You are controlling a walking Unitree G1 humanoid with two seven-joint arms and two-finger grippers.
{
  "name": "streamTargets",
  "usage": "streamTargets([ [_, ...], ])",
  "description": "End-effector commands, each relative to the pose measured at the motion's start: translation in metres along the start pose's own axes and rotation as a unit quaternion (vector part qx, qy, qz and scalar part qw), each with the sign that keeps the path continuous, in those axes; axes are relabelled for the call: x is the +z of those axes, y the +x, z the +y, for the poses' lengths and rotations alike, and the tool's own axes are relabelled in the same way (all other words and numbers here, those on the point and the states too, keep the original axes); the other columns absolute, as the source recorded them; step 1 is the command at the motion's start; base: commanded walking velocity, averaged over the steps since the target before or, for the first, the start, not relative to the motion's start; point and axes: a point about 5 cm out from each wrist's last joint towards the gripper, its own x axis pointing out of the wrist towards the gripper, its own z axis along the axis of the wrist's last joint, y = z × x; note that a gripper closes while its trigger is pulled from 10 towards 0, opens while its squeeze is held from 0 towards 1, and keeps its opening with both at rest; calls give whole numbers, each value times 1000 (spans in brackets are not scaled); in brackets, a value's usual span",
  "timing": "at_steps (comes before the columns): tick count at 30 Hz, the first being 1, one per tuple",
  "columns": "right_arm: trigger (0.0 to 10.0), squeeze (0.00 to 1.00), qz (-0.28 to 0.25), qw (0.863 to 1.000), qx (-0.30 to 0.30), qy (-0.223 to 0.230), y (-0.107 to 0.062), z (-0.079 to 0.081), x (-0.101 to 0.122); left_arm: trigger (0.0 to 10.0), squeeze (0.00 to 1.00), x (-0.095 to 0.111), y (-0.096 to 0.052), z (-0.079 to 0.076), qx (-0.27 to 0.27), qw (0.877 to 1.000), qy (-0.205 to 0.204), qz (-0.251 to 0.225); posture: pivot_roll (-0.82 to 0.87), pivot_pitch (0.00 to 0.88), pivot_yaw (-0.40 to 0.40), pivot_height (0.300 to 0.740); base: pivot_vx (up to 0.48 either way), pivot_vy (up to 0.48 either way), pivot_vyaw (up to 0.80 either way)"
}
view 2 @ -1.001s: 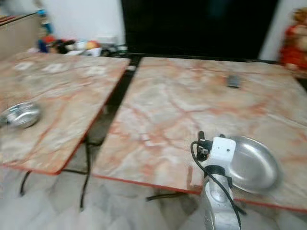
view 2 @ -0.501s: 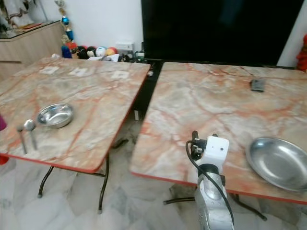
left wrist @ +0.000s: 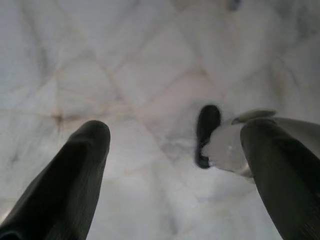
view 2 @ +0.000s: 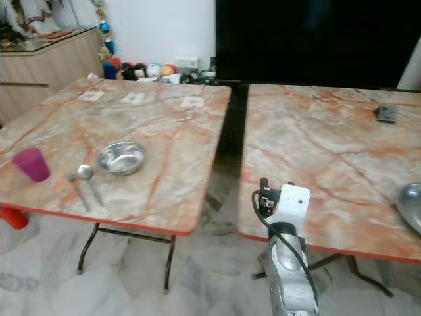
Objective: Setting the table
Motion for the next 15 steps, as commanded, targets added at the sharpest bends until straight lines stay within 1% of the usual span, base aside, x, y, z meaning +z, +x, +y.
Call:
streamTargets([
  [1,10000,0,-12,1000,3,-6,3,-1,7,10000,0,1,1,-3,-4,1000,8,0,40,0,4,740,0,476,0],
  [8,10000,0,-7,1000,5,-3,4,1,5,10000,0,1,0,0,2,1000,-4,-1,45,0,-5,740,0,477,0],
  [15,10000,0,-7,1000,6,-3,6,2,7,10000,0,0,0,-1,4,1000,-12,-1,48,0,-10,740,0,478,0],
])
